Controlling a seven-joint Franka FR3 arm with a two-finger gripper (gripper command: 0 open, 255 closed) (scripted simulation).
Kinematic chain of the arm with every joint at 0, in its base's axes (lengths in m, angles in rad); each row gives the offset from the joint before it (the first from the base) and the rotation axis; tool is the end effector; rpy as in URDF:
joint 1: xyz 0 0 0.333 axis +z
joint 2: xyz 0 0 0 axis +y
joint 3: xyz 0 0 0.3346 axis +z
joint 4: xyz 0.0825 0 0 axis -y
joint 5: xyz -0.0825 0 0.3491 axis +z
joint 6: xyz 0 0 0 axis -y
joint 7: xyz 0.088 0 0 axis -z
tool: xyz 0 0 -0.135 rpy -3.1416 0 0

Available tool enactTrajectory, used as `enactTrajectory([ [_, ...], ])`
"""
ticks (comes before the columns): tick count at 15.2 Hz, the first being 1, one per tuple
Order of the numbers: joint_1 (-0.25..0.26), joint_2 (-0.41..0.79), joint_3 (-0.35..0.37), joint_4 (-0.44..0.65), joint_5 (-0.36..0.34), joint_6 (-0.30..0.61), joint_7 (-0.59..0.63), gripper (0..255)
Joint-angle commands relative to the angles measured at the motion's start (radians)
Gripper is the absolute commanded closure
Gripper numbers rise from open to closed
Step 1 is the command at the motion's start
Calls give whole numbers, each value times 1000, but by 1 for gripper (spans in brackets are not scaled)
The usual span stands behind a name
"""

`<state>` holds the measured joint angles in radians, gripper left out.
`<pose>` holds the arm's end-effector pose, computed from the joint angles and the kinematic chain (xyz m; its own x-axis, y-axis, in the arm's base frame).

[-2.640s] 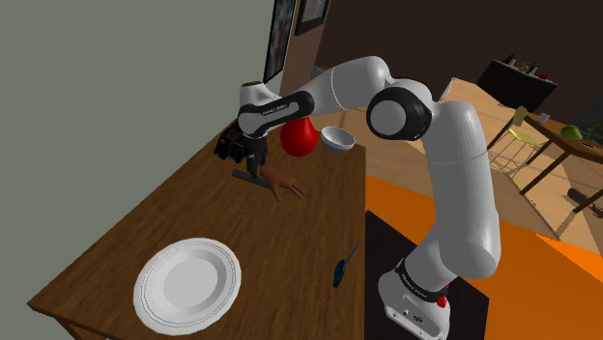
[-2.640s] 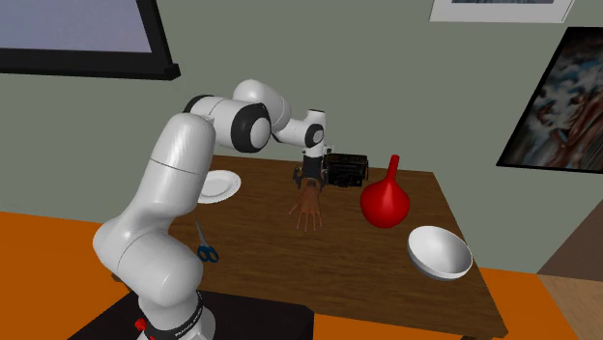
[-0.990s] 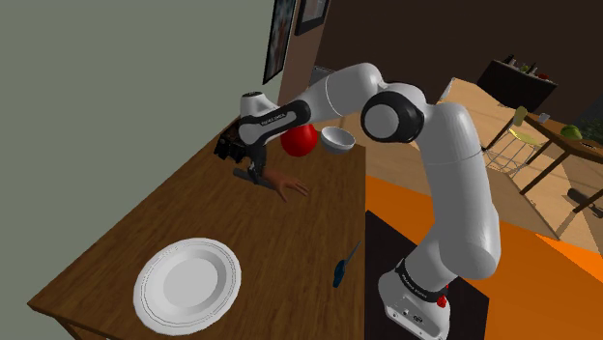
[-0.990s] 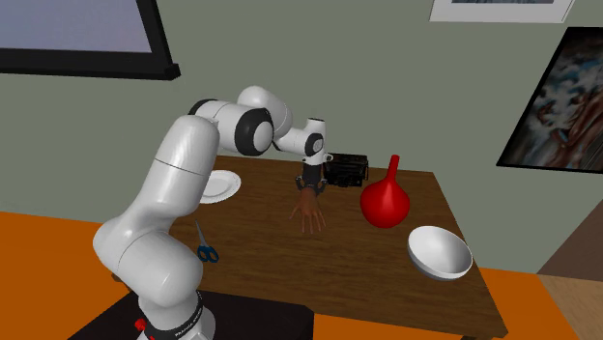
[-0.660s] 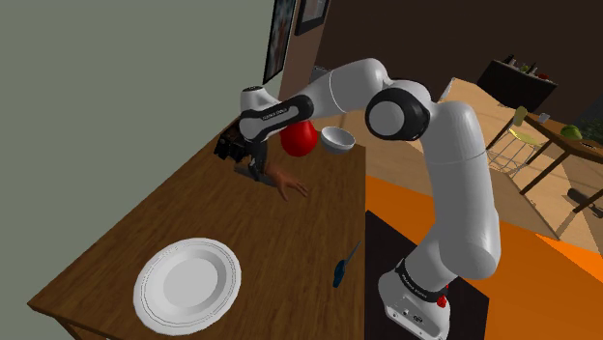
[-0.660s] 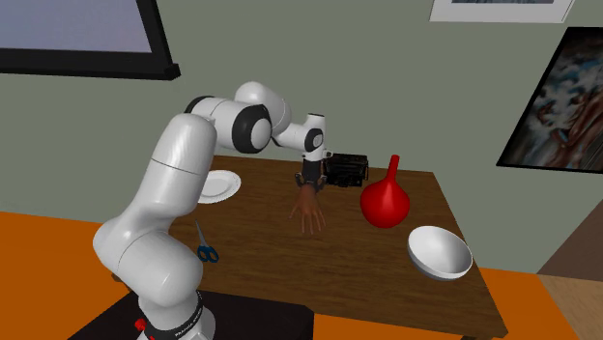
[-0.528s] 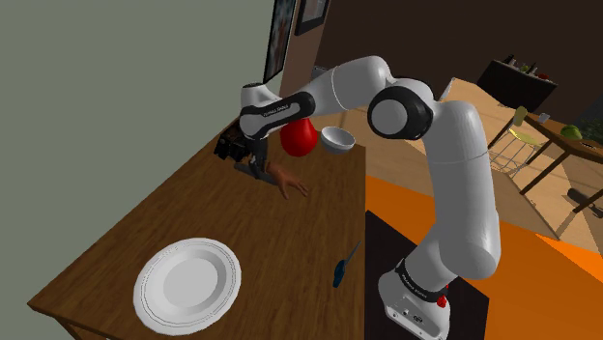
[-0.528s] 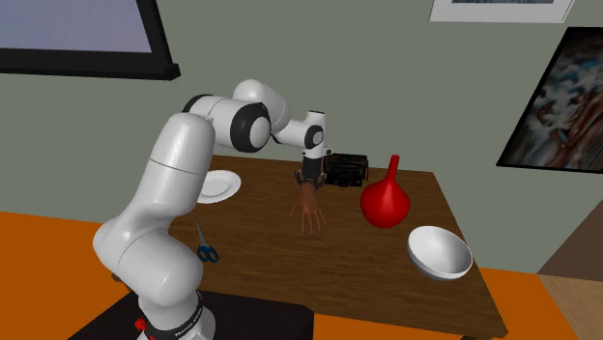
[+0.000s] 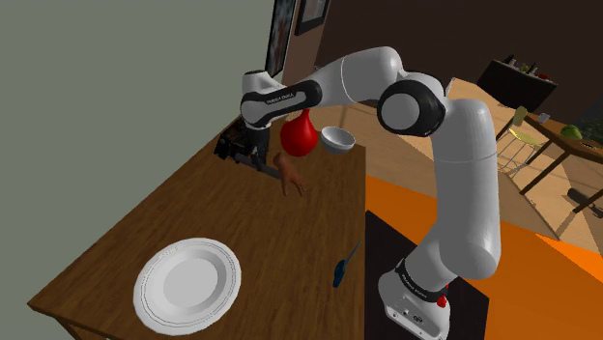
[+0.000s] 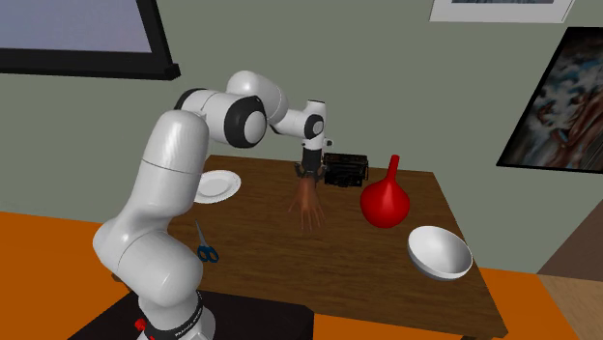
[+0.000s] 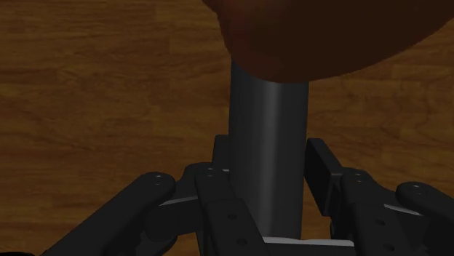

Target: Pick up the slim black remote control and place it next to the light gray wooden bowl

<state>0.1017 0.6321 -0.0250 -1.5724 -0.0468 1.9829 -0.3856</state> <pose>0.6489 0.0478 0.2632 0.8586 0.4613 -0.2238 0.4660 -0.8841 -0.0342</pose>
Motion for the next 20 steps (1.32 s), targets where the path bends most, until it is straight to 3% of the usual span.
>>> enactTrajectory([
  [1,0,-13,0,9,0,-21,-1,255],
  [15,1,-92,0,65,1,-157,-7,255],
  [20,-54,-214,-28,-130,-10,-79,-82,255],
])
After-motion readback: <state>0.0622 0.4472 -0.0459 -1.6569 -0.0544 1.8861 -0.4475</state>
